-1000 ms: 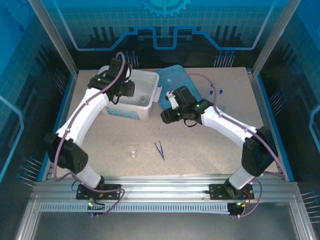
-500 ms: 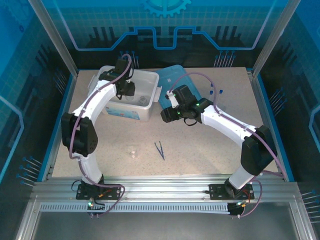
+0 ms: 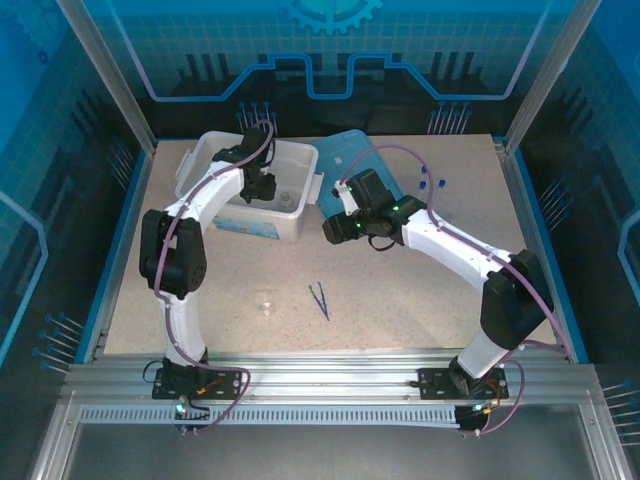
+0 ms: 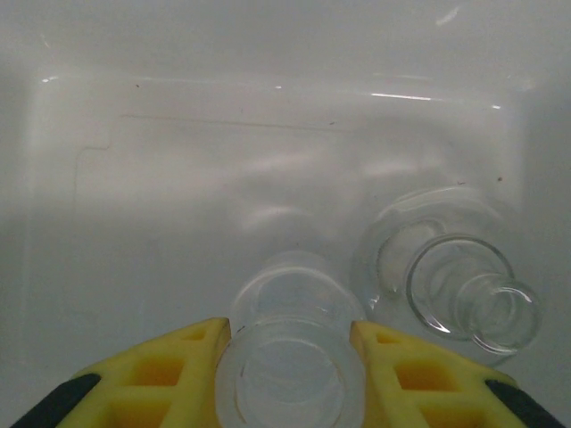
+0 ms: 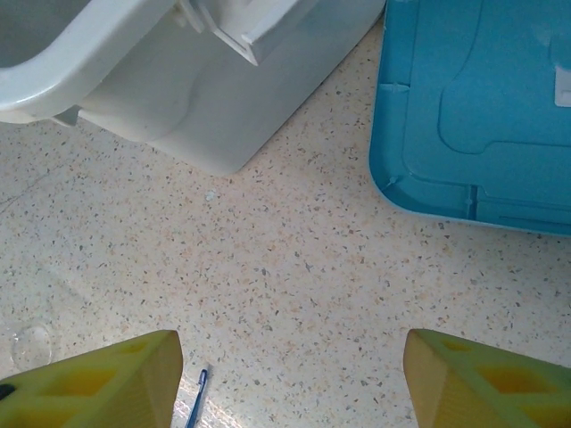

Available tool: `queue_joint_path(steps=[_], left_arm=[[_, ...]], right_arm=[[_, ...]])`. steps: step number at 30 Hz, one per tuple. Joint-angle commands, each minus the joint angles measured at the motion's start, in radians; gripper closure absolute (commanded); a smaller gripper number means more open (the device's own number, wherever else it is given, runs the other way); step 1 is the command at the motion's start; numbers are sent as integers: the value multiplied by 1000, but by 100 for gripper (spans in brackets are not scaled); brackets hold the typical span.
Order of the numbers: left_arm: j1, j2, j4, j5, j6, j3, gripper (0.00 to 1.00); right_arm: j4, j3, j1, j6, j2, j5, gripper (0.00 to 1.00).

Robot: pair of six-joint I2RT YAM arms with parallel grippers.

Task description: Organize the chemistry lab equipment

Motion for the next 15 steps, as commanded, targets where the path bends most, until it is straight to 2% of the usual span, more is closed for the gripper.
queue_joint_path(steps=[1, 15], left_arm=[[17, 30, 14, 26, 34, 7, 83], [23, 113, -11, 67, 46, 38, 83]], right_arm=[[18, -1, -16, 8, 0, -20, 32], [32, -13, -26, 12, -12, -25, 33]])
